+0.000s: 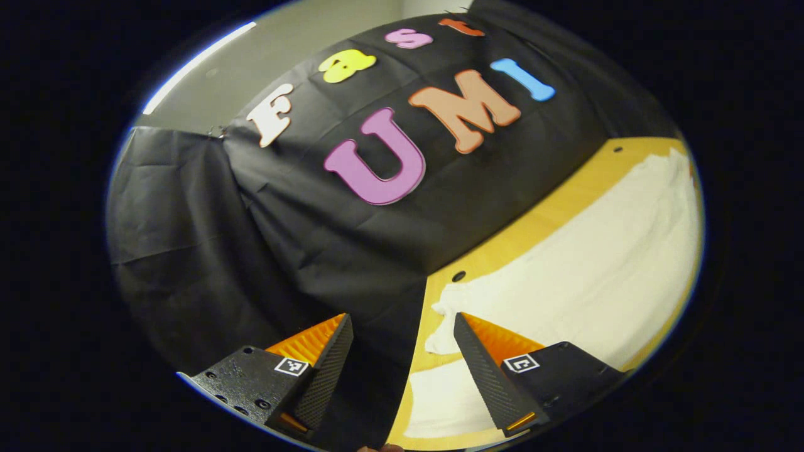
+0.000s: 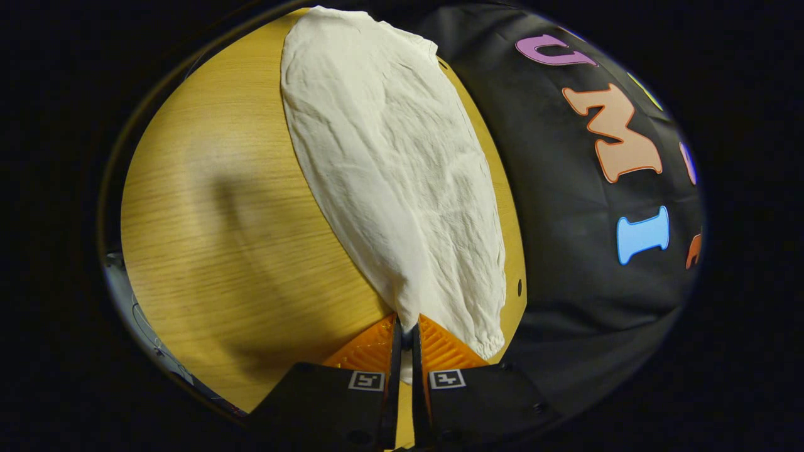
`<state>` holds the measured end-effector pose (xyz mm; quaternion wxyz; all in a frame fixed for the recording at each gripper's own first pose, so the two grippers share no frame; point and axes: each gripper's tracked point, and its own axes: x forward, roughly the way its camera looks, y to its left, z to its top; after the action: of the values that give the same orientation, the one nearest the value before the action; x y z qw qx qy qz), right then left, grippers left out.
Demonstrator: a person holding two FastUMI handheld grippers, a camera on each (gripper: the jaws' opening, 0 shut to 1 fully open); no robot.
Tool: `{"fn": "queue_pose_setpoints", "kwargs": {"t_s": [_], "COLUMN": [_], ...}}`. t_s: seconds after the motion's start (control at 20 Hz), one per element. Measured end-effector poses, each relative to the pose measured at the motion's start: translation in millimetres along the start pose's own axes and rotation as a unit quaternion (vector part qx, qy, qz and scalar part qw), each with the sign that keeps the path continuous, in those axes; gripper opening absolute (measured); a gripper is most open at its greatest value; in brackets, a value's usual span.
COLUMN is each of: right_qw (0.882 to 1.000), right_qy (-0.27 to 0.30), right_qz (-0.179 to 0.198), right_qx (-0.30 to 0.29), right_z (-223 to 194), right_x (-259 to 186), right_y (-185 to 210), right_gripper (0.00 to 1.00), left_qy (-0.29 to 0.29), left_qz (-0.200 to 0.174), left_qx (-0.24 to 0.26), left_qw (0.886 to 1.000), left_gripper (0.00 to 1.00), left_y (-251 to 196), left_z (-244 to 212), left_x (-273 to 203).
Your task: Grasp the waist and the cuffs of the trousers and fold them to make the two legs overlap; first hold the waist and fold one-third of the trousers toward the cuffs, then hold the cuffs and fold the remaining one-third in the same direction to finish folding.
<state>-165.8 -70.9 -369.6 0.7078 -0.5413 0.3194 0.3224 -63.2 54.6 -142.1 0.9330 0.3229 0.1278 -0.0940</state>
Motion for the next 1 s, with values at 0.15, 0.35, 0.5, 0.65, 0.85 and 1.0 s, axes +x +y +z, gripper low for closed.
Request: {"fn": "queue_pose_setpoints", "kwargs": {"t_s": [0.15, 0.35, 0.5, 0.65, 0.85, 1.0], "right_qw": [1.000, 1.000, 1.000, 1.000, 1.000, 1.000], "right_qy": [0.003, 0.005, 0.007, 0.008, 0.009, 0.009], "right_qz": [-0.002, -0.004, -0.007, -0.010, -0.012, -0.014], "right_qx": [0.002, -0.001, -0.002, -0.002, -0.005, -0.005], "right_z": [-2, -1, 0, -1, -1, -1], "right_x": [-1, -1, -1, -1, -1, -1], "right_y": [0, 0, 0, 0, 0, -1], "right_gripper": [0.12, 0.12, 0.12, 0.12, 0.12, 0.12], "left_qy": [0.021, 0.050, 0.069, 0.090, 0.123, 0.131], "left_qz": [-0.045, -0.103, -0.153, -0.198, -0.237, -0.257], "left_qx": [0.047, 0.101, 0.157, 0.203, 0.232, 0.254], "left_qw": [0.998, 0.988, 0.973, 0.955, 0.935, 0.923], "left_gripper": [0.96, 1.00, 0.97, 0.97, 0.98, 0.97], "left_y": [-21, -47, -67, -80, -90, -97], "left_z": [-34, -75, -108, -138, -172, -185], "left_x": [-8, -17, -27, -34, -47, -48]}}
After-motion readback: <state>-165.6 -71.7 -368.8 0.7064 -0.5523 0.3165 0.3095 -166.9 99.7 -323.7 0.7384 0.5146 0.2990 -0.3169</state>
